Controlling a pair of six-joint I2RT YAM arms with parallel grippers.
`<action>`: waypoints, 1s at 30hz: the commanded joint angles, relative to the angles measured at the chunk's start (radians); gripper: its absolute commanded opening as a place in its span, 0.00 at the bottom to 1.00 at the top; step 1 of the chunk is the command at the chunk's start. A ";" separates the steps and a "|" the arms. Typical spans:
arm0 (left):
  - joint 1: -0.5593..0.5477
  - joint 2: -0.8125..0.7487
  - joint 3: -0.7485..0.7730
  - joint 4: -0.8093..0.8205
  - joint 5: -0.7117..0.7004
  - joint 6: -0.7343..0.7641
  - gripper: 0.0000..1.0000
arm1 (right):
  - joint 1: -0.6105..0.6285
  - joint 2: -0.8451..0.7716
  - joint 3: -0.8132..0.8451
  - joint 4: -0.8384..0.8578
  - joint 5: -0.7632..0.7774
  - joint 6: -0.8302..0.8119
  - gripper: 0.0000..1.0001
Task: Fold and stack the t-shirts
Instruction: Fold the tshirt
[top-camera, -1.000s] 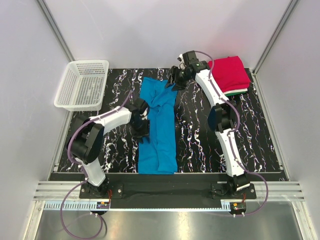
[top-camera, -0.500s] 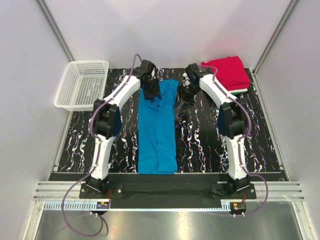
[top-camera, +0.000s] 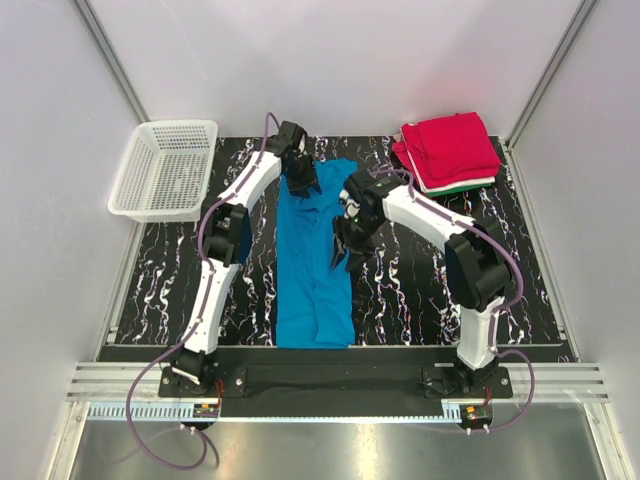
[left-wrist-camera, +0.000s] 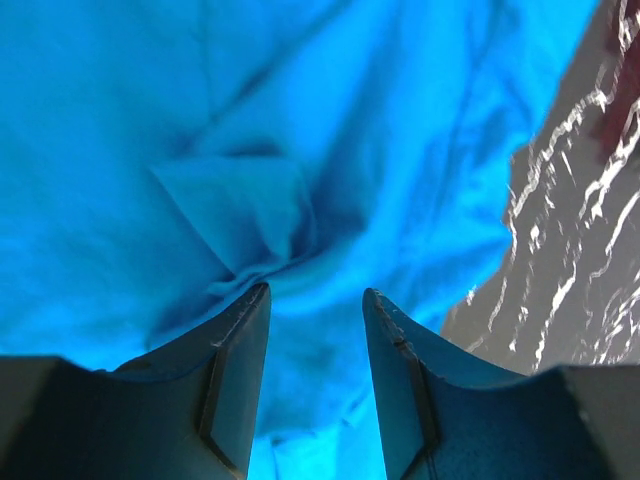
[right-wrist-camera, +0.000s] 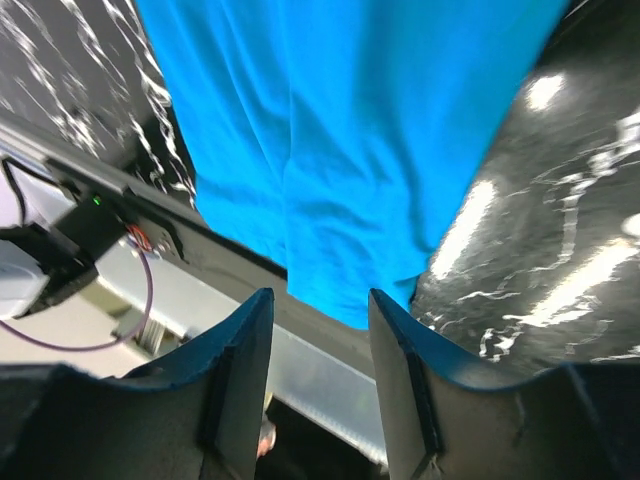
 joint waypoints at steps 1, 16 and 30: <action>0.033 0.034 0.071 0.074 0.035 -0.008 0.47 | 0.025 -0.006 -0.052 0.083 -0.041 0.057 0.50; 0.048 0.094 0.067 0.123 0.012 0.016 0.45 | 0.081 0.070 -0.227 0.197 -0.039 0.109 0.45; 0.079 0.140 0.088 0.203 0.006 -0.043 0.45 | 0.090 0.102 -0.233 0.155 -0.010 0.125 0.44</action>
